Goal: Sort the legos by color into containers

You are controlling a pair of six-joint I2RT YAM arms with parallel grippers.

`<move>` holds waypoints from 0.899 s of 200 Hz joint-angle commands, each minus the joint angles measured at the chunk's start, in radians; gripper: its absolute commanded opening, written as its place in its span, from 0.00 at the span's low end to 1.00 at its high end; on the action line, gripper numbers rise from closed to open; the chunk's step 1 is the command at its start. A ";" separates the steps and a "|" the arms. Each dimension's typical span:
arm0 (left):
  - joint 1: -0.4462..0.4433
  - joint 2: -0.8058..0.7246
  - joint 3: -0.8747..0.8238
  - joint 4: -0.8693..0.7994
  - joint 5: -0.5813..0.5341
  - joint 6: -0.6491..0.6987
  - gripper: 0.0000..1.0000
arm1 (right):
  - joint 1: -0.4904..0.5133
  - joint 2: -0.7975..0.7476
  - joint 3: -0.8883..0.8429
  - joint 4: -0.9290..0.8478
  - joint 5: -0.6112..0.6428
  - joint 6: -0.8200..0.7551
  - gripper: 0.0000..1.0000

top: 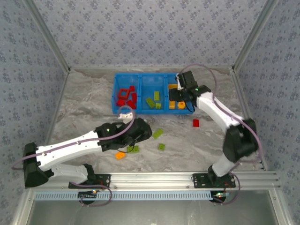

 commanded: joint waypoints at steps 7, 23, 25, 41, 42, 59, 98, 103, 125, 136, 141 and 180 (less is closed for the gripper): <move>-0.033 0.011 -0.101 -0.056 0.004 -0.471 0.72 | 0.163 -0.263 -0.185 0.119 0.050 -0.179 0.55; -0.038 0.053 -0.102 -0.112 0.035 -0.630 0.74 | 0.271 -0.406 -0.297 0.153 0.027 -0.218 0.55; -0.038 0.058 -0.099 -0.121 0.038 -0.645 0.74 | 0.283 -0.424 -0.307 0.158 0.024 -0.219 0.55; -0.038 0.091 -0.093 -0.120 0.038 -0.721 0.76 | 0.386 -0.555 -0.403 0.177 -0.020 -0.209 0.55; -0.038 0.092 -0.094 -0.116 0.037 -0.725 0.76 | 0.395 -0.562 -0.410 0.178 -0.023 -0.209 0.55; -0.037 0.107 -0.128 -0.054 0.046 -0.811 0.77 | 0.532 -0.673 -0.496 0.172 -0.020 -0.219 0.55; -0.015 0.162 -0.207 0.040 0.112 -0.984 0.80 | 0.750 -0.830 -0.623 0.127 0.099 -0.182 0.56; -0.003 0.170 -0.213 0.057 0.125 -0.985 0.80 | 0.766 -0.837 -0.625 0.119 0.111 -0.174 0.56; 0.046 0.226 -0.192 0.068 0.155 -0.958 0.78 | 0.826 -0.847 -0.618 0.100 0.175 -0.157 0.56; 0.064 0.255 -0.166 0.065 0.155 -0.938 0.77 | 0.843 -0.842 -0.615 0.109 0.187 -0.157 0.56; 0.071 0.270 -0.154 0.056 0.159 -0.933 0.76 | 0.847 -0.838 -0.615 0.114 0.187 -0.156 0.56; 0.089 0.340 -0.142 0.055 0.182 -0.959 0.72 | 0.871 -0.787 -0.606 0.142 0.187 -0.142 0.55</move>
